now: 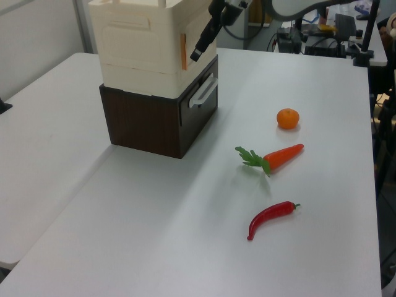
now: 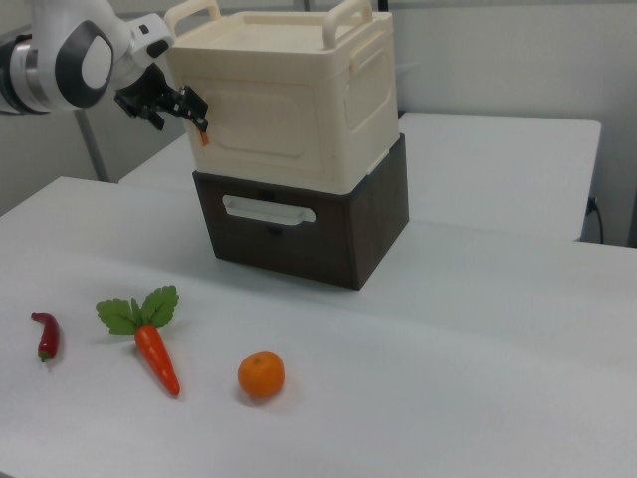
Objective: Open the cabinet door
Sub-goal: 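Close the gripper on the door's orange handle edge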
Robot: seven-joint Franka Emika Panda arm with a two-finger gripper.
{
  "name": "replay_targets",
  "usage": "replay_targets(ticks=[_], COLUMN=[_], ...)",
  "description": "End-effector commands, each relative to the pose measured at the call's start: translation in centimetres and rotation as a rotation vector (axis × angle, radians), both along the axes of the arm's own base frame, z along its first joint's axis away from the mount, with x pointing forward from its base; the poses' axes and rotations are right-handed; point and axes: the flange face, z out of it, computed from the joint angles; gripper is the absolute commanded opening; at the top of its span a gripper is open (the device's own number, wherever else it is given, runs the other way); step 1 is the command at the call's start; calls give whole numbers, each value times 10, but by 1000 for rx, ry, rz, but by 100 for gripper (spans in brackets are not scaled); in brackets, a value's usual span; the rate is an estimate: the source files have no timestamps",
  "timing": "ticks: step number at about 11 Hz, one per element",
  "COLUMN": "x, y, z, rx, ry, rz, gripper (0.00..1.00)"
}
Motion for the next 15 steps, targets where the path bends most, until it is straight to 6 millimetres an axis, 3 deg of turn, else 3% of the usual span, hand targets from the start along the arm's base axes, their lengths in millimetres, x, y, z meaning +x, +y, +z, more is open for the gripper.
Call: replay_targets(ticks=[1,3,9,12,15], x=[11,14,14,14,15], y=[9,10,10,9,8], z=[-6,-10,-10,-11,-12], rx=[-1,-10,-30,-31,-29], ry=[-70,-85,-88,-89,-92], rz=[-41,-44,-39,-41,-66], gripper=[96,84,33,31,36])
